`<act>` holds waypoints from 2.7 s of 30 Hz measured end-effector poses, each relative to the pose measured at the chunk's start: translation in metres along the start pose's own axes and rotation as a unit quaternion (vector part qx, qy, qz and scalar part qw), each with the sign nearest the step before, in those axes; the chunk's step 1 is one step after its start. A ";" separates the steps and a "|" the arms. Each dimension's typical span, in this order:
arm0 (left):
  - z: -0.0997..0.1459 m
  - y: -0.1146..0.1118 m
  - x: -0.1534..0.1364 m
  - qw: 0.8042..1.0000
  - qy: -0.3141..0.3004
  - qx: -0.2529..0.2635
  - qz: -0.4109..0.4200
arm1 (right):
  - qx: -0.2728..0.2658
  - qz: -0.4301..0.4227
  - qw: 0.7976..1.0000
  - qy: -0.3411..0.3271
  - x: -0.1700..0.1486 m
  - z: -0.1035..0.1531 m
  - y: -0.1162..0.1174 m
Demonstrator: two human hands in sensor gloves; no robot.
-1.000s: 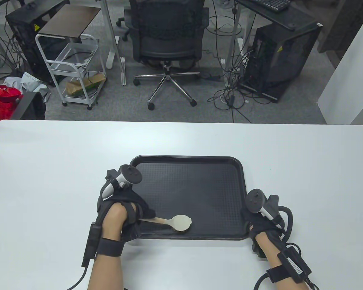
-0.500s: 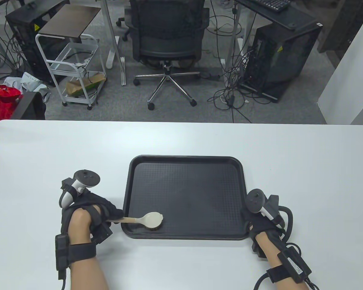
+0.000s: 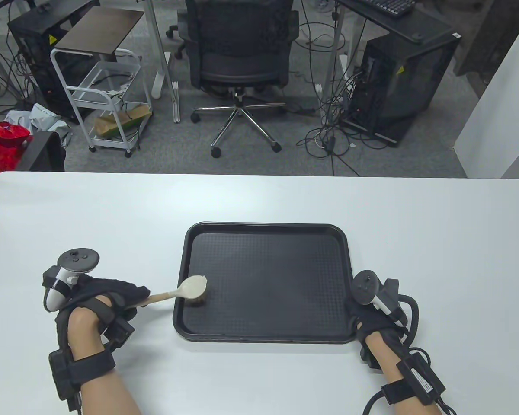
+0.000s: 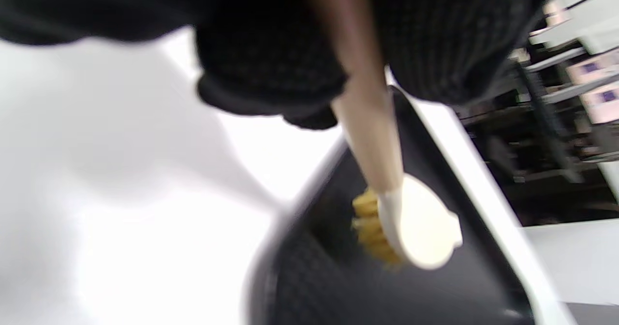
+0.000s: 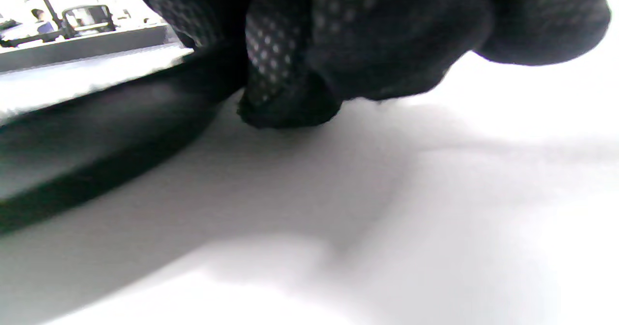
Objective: Scrub the tray with pot brush
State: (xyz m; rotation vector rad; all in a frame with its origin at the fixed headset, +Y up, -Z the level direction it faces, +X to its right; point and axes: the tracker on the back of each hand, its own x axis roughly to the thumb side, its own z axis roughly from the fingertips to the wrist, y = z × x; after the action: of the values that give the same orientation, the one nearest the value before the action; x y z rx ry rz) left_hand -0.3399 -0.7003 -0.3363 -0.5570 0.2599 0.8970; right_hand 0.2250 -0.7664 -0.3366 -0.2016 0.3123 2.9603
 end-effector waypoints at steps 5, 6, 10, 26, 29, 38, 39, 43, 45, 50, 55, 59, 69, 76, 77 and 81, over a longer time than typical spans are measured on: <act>-0.020 -0.035 0.048 0.996 -0.070 -0.043 -0.023 | 0.000 0.001 1.000 0.000 0.000 0.000 0.000; -0.024 -0.044 0.058 0.995 -0.079 -0.050 -0.031 | 0.000 0.001 1.000 0.000 0.000 0.000 0.000; -0.041 -0.099 0.108 0.988 -0.107 -0.090 -0.062 | 0.000 0.001 1.000 0.000 0.000 0.000 0.000; -0.095 -0.211 0.222 0.992 -0.081 -0.024 -0.098 | 0.000 -0.002 1.000 -0.001 0.000 0.000 0.000; -0.102 -0.227 0.232 0.992 -0.078 -0.028 -0.096 | 0.001 -0.003 1.000 -0.002 0.000 0.000 0.000; -0.116 -0.255 0.240 0.993 -0.052 -0.006 -0.110 | 0.002 -0.008 1.000 -0.003 -0.001 0.000 0.000; -0.117 -0.253 0.240 0.992 -0.049 -0.004 -0.120 | 0.002 -0.008 1.000 -0.003 -0.001 0.000 0.000; -0.114 -0.242 0.234 0.991 -0.032 0.014 -0.130 | 0.000 -0.004 1.000 -0.002 -0.001 0.000 0.000; -0.113 -0.237 0.229 0.991 -0.025 0.022 -0.132 | -0.001 -0.003 1.000 -0.002 -0.001 0.000 0.000; -0.108 -0.223 0.214 0.991 -0.008 0.033 -0.129 | -0.002 -0.001 1.000 -0.001 -0.001 0.000 0.000; -0.100 -0.206 0.199 0.990 0.006 0.056 -0.129 | -0.003 0.001 1.000 -0.001 -0.001 0.000 0.000; -0.093 -0.191 0.184 0.989 0.021 0.072 -0.125 | -0.003 0.003 1.000 -0.001 0.000 0.001 0.000; -0.083 -0.151 0.149 0.988 0.055 0.096 -0.111 | -0.004 0.003 1.000 -0.001 0.000 0.001 0.001; -0.082 -0.126 0.130 0.987 0.067 0.101 -0.111 | -0.003 0.002 1.000 -0.001 0.001 0.001 0.001; -0.081 -0.122 0.127 0.986 0.069 0.104 -0.110 | -0.003 0.002 1.000 -0.001 0.001 0.001 0.001; -0.078 -0.108 0.114 0.984 0.077 0.114 -0.110 | -0.004 0.003 1.000 -0.001 0.001 0.001 0.001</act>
State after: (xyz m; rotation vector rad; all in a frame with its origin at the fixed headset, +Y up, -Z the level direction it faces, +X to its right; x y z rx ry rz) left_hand -0.1838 -0.7220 -0.4130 -0.4325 0.4265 0.6019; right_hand 0.2242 -0.7669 -0.3358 -0.1983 0.3024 2.9675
